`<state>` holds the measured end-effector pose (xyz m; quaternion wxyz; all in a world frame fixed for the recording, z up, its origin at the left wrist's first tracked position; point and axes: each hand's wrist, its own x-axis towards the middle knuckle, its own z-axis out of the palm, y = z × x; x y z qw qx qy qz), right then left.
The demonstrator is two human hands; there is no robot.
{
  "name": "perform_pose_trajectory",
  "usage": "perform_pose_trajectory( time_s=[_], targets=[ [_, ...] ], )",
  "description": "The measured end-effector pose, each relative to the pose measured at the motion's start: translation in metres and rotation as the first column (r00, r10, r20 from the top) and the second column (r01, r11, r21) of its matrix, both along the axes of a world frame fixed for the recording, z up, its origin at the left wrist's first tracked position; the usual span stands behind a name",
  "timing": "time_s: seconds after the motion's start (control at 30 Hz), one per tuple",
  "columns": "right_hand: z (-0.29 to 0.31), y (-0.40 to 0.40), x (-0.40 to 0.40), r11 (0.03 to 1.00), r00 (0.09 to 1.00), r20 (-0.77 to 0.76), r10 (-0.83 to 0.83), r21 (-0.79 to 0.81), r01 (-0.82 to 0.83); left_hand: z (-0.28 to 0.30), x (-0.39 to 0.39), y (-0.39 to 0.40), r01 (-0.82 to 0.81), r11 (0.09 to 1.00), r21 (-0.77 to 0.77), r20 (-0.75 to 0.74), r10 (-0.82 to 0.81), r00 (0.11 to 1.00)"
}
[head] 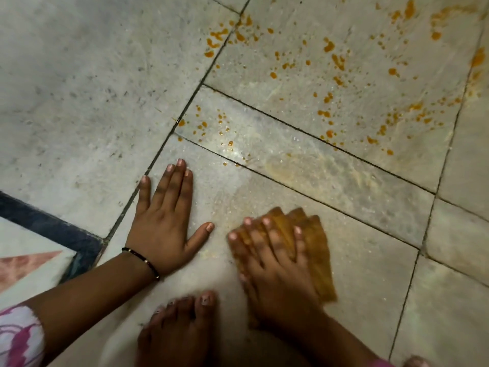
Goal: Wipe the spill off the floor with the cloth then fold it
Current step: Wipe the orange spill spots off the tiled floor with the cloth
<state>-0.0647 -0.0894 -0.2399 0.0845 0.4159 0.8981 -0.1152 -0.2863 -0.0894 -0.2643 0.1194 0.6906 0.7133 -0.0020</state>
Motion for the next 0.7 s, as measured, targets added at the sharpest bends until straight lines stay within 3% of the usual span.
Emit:
perform_pose_trajectory(
  time_s=[0.07, 0.13, 0.23, 0.33, 0.43, 0.53, 0.63, 0.7],
  targets=[
    [-0.005, 0.034, -0.026, 0.996, 0.994, -0.057, 0.092, -0.004, -0.092, -0.001, 0.0, 0.0, 0.001, 1.0, 0.008, -0.003, -0.001, 1.0],
    [-0.008, 0.085, -0.04, 0.997, 0.996, -0.055, 0.075, 0.032, -0.073, -0.002, -0.001, 0.0, -0.002, 1.0, 0.013, -0.004, 0.002, 1.0],
    [-0.004, 0.147, -0.019, 0.987, 0.988, -0.002, -0.156, 0.026, 0.156, -0.002, -0.002, 0.0, -0.004, 1.0, 0.008, 0.013, 0.004, 1.0],
    [0.004, 0.142, 0.025, 0.958, 0.957, 0.057, -0.284, 0.049, 0.281, 0.001, -0.002, -0.001, 0.004, 1.0, 0.003, 0.036, -0.004, 0.999],
    [0.005, 0.085, 0.034, 0.989, 0.986, 0.089, -0.144, 0.056, 0.139, 0.004, -0.01, -0.001, -0.024, 0.999, 0.036, 0.122, 0.019, 0.992],
    [0.002, 0.033, 0.0, 0.995, 0.995, 0.015, 0.094, 0.03, -0.095, 0.011, -0.027, 0.005, -0.158, 0.983, 0.098, 0.199, 0.137, 0.97],
    [-0.005, 0.027, -0.067, 0.961, 0.96, -0.057, 0.274, -0.023, -0.276, 0.013, -0.045, 0.009, -0.374, 0.919, 0.124, 0.256, 0.335, 0.907],
    [-0.009, 0.051, -0.109, 0.958, 0.953, -0.098, 0.287, -0.001, -0.288, 0.012, -0.055, 0.01, -0.448, 0.887, 0.111, 0.258, 0.409, 0.875]
  ],
)
